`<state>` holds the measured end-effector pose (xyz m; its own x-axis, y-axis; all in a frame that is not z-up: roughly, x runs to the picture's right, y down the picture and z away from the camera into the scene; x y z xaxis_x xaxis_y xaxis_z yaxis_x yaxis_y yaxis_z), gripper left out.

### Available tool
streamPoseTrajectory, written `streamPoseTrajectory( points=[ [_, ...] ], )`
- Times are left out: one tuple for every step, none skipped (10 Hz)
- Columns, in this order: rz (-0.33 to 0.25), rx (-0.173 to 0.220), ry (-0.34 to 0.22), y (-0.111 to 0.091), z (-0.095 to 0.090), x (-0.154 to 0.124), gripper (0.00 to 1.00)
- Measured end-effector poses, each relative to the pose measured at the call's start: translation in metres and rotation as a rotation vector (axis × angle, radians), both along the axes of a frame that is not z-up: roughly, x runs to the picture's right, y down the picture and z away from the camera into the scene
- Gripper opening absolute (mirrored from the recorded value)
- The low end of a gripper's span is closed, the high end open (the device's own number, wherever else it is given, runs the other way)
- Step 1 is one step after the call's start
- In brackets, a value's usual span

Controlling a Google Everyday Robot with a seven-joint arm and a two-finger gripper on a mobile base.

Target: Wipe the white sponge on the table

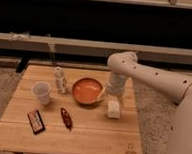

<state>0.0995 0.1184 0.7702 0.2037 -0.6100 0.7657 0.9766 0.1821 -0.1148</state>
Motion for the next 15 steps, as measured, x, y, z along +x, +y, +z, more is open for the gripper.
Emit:
streamPoseTrajectory(
  points=[
    [-0.017, -0.024, 0.021, 0.008, 0.01, 0.007, 0.8],
    [-0.024, -0.036, 0.031, 0.012, 0.015, 0.011, 0.8],
    [-0.026, -0.049, 0.039, 0.015, 0.02, 0.013, 0.8],
    [-0.028, -0.068, 0.058, 0.019, 0.026, 0.021, 0.8],
    [-0.033, -0.09, 0.077, 0.025, 0.035, 0.029, 0.8],
    [-0.039, -0.106, 0.088, 0.031, 0.042, 0.032, 0.8],
    [-0.041, -0.122, 0.095, 0.036, 0.049, 0.035, 0.8],
    [-0.035, -0.135, 0.104, 0.037, 0.054, 0.04, 0.8],
    [-0.024, -0.148, 0.114, 0.04, 0.06, 0.047, 0.8],
    [-0.02, -0.155, 0.117, 0.042, 0.065, 0.048, 0.8],
    [-0.019, -0.163, 0.114, 0.043, 0.073, 0.047, 0.8],
    [-0.02, -0.168, 0.112, 0.045, 0.079, 0.045, 0.78],
    [-0.022, -0.169, 0.109, 0.045, 0.082, 0.043, 0.73],
    [-0.025, -0.172, 0.105, 0.046, 0.085, 0.041, 0.62],
    [-0.03, -0.175, 0.1, 0.046, 0.088, 0.038, 0.49]
  ],
)
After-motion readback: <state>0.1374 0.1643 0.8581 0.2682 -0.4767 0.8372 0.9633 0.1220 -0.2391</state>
